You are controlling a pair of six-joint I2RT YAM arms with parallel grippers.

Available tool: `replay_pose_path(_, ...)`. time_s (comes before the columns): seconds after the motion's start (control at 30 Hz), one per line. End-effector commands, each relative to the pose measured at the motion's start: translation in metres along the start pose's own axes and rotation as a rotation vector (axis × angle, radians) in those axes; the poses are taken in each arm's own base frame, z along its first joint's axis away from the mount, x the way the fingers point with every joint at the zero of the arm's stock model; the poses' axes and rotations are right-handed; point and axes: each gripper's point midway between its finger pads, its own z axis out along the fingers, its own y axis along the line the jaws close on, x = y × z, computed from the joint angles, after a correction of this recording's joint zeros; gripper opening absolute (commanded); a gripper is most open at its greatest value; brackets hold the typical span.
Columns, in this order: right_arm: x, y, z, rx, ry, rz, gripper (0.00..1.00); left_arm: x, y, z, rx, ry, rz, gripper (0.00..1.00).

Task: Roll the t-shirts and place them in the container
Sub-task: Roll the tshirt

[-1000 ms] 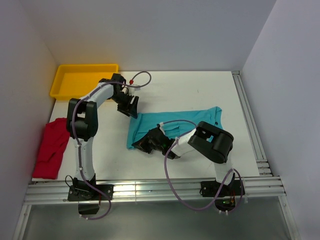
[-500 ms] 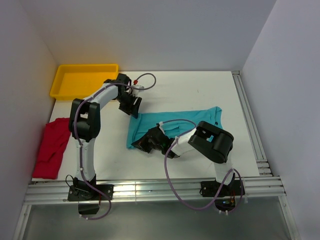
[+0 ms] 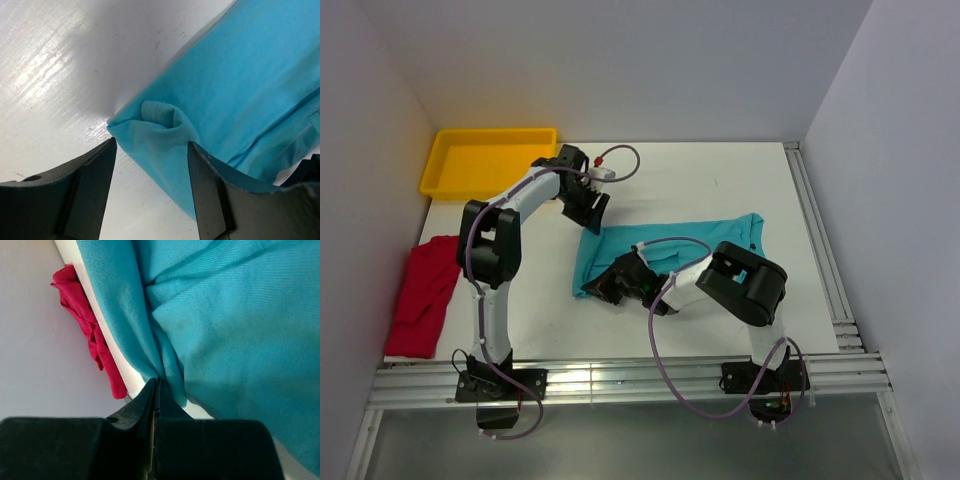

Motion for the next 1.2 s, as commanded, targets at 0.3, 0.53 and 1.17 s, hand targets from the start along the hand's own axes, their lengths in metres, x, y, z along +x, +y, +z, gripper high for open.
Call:
replay_pose_path(0.3,-0.004,0.013,0.004,-0.027,-0.008,-0.003,0.0,-0.007,-0.018,-0.01,0.033,-0.012,0.088,0.65)
replay_pose_path(0.53,-0.003,0.012,0.005,-0.024,-0.005,-0.002,0.0,-0.005,-0.019,-0.003,0.011,0.008,0.098,0.65)
replay_pose_path(1.17,-0.003,0.018,0.005,-0.027,-0.007,-0.026,0.0,-0.002,0.008,0.002,-0.167,0.042,0.089,0.15)
